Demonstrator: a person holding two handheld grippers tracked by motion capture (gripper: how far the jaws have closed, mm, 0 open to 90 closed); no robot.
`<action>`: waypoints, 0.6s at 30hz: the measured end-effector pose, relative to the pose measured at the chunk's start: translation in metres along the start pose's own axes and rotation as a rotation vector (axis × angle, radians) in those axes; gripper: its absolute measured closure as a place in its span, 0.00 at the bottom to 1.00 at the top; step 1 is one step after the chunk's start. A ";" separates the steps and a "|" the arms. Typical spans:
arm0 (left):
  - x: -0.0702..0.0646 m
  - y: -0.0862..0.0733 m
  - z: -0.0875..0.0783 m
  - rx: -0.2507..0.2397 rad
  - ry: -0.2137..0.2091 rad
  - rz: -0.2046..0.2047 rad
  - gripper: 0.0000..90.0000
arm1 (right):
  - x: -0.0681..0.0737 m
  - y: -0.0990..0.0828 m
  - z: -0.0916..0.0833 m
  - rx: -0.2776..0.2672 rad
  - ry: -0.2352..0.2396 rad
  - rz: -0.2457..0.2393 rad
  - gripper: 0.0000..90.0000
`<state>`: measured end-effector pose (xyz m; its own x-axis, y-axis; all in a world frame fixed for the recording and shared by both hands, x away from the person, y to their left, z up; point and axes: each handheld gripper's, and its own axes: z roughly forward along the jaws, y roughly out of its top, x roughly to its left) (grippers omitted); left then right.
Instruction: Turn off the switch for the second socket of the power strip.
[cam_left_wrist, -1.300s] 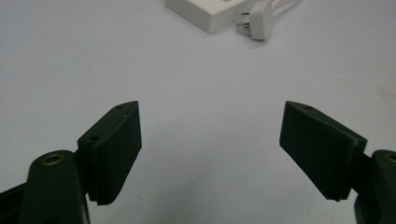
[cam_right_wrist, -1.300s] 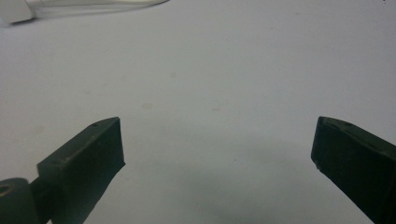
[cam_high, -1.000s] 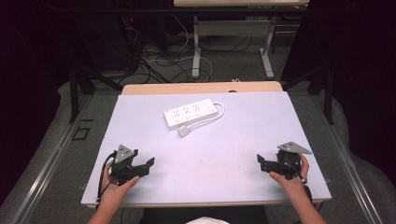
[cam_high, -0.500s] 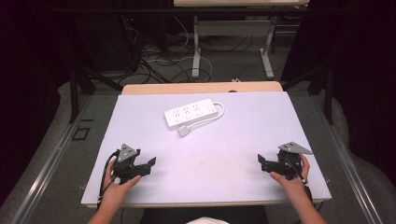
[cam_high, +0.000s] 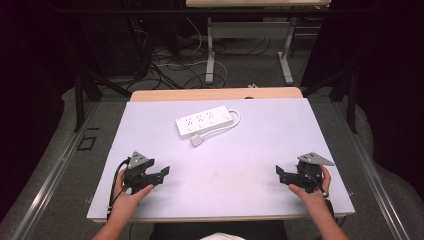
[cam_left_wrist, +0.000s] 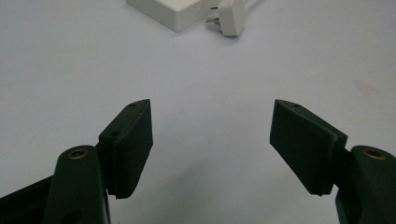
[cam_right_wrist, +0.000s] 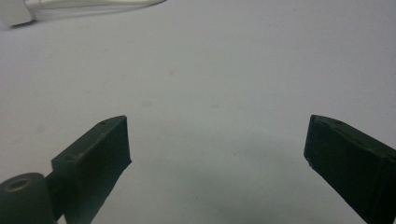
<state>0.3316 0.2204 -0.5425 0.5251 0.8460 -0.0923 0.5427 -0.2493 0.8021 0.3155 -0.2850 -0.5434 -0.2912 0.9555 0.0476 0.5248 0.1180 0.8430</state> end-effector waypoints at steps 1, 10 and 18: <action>-0.001 0.001 0.000 0.001 -0.007 -0.010 0.33 | 0.000 0.000 0.000 0.001 -0.002 0.004 0.07; -0.002 0.016 0.000 0.001 -0.016 -0.042 0.32 | 0.001 0.000 -0.001 0.011 0.007 0.005 0.07; -0.006 0.032 -0.001 0.014 -0.033 -0.053 0.32 | 0.001 0.000 0.000 0.008 0.012 0.004 0.07</action>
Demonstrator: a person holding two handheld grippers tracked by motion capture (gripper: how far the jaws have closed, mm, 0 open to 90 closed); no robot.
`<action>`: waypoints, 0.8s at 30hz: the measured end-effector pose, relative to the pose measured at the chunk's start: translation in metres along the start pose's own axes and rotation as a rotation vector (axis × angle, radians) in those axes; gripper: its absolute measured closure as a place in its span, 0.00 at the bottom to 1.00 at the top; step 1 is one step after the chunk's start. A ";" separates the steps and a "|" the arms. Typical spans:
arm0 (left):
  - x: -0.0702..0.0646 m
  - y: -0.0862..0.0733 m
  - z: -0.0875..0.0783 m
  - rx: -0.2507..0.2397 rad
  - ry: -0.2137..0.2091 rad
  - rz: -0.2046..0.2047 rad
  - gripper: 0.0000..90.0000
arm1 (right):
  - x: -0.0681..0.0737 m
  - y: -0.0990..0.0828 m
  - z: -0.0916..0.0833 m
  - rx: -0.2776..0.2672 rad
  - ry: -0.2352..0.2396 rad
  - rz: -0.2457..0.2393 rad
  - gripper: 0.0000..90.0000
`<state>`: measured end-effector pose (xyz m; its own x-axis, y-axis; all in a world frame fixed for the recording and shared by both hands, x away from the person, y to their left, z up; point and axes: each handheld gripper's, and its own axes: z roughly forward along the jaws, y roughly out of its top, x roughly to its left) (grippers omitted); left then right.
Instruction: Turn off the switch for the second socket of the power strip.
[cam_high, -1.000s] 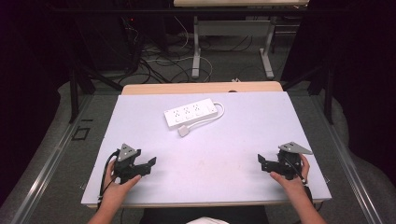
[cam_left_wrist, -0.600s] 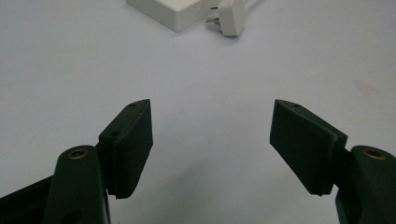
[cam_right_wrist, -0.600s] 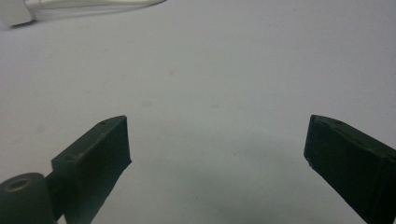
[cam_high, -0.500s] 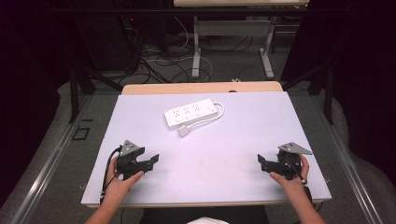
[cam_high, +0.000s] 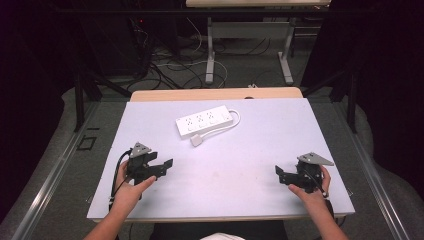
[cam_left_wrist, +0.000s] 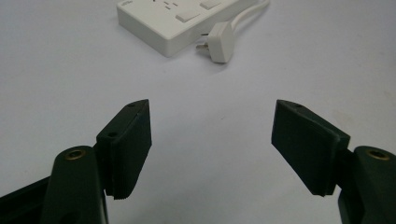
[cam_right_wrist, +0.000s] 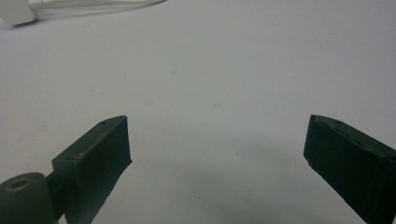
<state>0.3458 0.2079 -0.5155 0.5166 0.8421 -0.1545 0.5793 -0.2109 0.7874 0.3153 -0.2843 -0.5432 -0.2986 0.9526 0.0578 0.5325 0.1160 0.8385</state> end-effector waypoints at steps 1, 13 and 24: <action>0.000 0.002 0.000 -0.003 -0.003 -0.002 0.32 | 0.000 0.000 0.000 -0.006 -0.005 0.002 0.07; -0.007 0.030 0.001 0.003 -0.018 0.020 0.33 | -0.001 0.000 0.000 0.000 0.000 0.008 0.08; -0.014 0.056 0.004 0.001 -0.033 0.006 0.36 | -0.001 -0.001 0.000 0.002 0.002 0.014 0.08</action>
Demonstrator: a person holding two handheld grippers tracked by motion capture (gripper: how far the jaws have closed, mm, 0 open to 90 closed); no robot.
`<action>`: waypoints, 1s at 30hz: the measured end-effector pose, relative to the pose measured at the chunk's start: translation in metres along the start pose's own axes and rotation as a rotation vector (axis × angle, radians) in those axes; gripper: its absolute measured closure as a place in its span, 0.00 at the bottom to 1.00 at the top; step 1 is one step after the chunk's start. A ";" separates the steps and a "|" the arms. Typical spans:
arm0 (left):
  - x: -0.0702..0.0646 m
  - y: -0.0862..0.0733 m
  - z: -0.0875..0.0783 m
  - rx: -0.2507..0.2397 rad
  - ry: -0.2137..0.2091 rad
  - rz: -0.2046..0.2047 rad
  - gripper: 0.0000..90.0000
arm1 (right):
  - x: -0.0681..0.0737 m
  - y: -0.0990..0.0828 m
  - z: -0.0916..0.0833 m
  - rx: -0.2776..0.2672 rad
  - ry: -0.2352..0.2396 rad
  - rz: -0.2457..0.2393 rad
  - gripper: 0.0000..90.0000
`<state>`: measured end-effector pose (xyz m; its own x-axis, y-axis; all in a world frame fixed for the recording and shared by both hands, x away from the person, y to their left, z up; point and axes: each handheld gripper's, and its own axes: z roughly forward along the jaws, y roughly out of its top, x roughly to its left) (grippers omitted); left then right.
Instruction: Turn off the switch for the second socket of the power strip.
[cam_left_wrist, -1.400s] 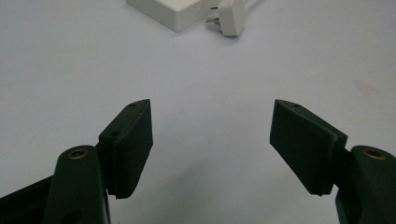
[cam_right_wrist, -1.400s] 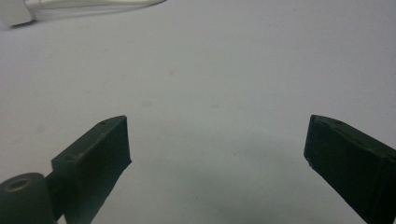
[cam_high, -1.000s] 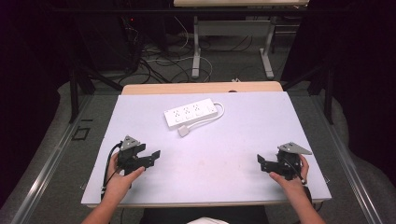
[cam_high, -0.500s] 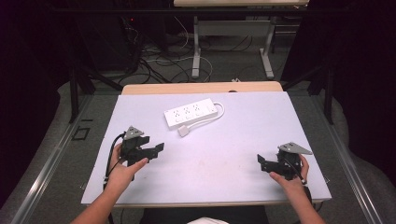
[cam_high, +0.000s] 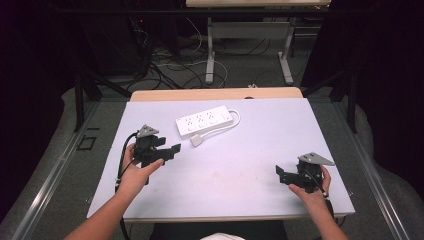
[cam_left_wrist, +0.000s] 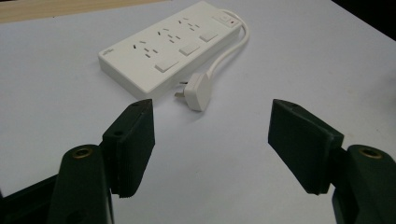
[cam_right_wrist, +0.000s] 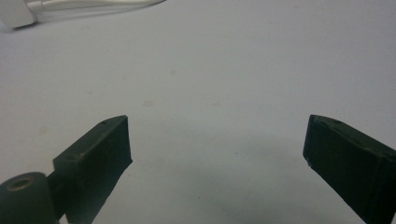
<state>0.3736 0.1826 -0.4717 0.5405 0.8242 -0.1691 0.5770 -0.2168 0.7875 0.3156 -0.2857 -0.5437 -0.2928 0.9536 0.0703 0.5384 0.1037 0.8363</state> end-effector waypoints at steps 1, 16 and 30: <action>-0.001 0.002 0.000 0.007 -0.012 -0.014 0.39 | 0.000 0.000 0.000 0.001 0.000 0.000 0.08; -0.012 0.028 0.007 0.018 -0.012 0.014 0.45 | 0.000 0.000 0.001 0.003 0.004 0.002 0.08; -0.022 0.057 0.018 0.037 -0.013 0.041 0.49 | 0.001 0.000 0.002 0.003 0.003 0.003 0.08</action>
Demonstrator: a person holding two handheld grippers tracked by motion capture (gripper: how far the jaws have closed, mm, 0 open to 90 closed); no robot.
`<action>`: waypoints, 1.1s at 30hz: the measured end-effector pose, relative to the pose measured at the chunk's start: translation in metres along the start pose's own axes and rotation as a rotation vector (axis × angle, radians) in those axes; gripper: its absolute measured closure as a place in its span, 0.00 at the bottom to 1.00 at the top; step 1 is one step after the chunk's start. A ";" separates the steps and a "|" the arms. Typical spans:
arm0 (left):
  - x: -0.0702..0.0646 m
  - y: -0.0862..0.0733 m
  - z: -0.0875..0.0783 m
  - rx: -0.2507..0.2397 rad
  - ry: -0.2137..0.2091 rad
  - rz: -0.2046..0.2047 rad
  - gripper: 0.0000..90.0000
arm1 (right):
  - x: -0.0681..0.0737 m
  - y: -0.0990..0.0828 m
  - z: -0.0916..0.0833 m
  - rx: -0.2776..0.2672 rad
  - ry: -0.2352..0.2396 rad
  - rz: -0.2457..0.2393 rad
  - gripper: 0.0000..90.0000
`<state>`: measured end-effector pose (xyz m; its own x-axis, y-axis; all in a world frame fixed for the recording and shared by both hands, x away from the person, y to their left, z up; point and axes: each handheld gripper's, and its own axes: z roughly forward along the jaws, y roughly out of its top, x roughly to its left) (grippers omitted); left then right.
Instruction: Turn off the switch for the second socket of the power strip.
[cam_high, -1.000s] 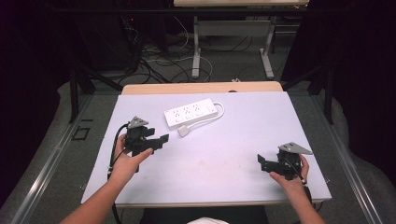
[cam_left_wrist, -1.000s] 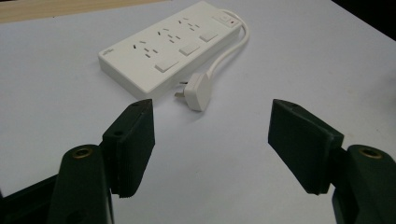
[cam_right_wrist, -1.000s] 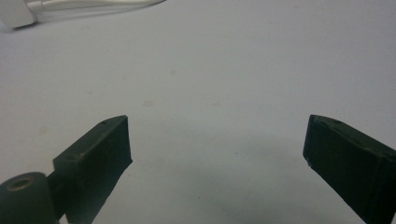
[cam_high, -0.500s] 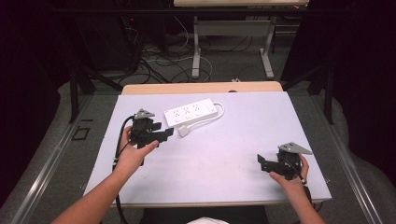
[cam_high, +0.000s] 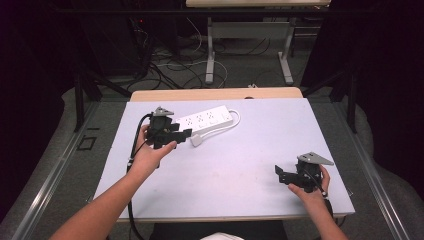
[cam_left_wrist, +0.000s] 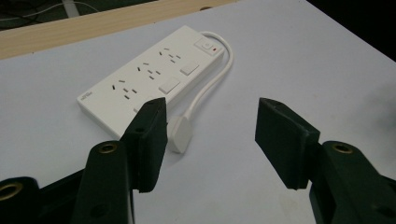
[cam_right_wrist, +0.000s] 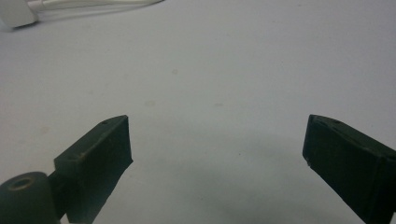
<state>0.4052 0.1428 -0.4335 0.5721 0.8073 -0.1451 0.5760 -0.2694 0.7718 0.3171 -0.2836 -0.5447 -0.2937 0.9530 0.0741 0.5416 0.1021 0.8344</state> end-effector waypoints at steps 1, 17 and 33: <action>-0.001 0.003 0.002 0.007 -0.005 -0.002 0.50 | 0.000 0.000 0.001 0.004 0.002 -0.011 0.08; -0.002 0.024 0.026 0.032 -0.021 -0.093 0.56 | 0.002 0.001 0.005 0.010 0.013 0.003 0.10; 0.004 0.050 0.048 0.031 0.006 -0.191 0.61 | 0.003 0.001 0.005 0.008 0.017 -0.001 0.11</action>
<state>0.4644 0.1076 -0.4257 0.4474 0.8482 -0.2835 0.6913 -0.1270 0.7113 0.3212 -0.2792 -0.5462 -0.3070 0.9481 0.0827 0.5478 0.1050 0.8300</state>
